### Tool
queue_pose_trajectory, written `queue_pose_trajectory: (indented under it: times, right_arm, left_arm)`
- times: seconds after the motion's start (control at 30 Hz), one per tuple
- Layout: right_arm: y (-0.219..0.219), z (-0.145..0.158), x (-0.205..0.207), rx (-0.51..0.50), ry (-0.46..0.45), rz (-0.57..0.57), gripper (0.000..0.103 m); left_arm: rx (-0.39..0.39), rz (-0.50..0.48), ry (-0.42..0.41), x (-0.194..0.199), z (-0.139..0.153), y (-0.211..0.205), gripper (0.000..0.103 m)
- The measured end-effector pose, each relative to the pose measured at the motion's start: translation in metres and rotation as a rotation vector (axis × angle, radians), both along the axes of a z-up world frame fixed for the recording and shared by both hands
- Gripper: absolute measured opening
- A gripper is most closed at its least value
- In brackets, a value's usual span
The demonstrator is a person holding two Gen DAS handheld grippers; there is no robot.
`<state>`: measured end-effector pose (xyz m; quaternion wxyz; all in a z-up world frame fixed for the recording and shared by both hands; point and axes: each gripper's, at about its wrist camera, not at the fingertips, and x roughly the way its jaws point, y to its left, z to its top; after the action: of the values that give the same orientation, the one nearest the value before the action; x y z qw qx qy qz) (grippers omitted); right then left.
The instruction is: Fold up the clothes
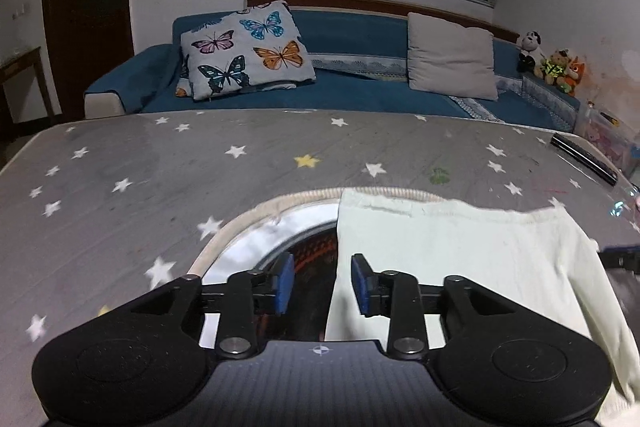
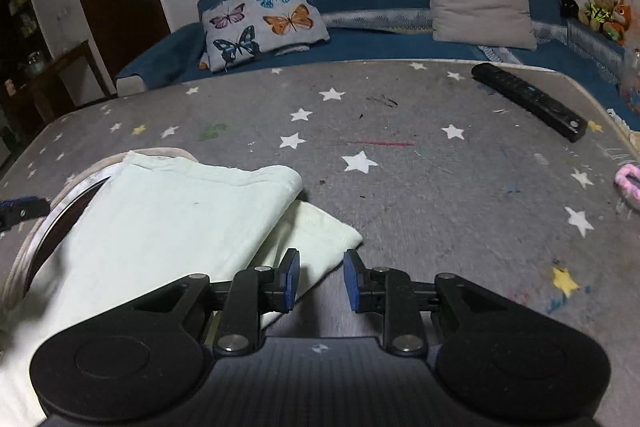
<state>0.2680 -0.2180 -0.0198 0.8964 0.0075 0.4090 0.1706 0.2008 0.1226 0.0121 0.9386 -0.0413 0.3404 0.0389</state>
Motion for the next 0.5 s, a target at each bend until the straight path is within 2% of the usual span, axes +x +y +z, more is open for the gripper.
queue_pose_trajectory:
  times: [0.1,0.3,0.33,0.37,0.5]
  right_arm:
    - [0.005,-0.004,0.006,-0.016,0.008,0.013,0.024]
    - [0.007,-0.004,0.010,-0.035,0.005,0.025,0.022]
    - [0.007,-0.004,0.010,-0.036,0.005,0.028,0.019]
    - [0.007,-0.004,0.011,-0.041,0.005,0.031,0.009]
    - [0.008,0.002,0.014,-0.089,-0.015,0.048,0.002]
  left_arm:
    - [-0.005,-0.015,0.015,0.020,-0.007,-0.001,0.039]
    - [0.003,-0.047,0.037,0.044,-0.021,-0.007,0.038]
    - [0.002,-0.055,0.039,0.046,-0.022,-0.008,0.038]
    - [0.000,-0.062,0.042,0.048,-0.024,-0.009,0.037]
    - [-0.002,-0.088,0.051,0.053,-0.030,-0.014,0.013]
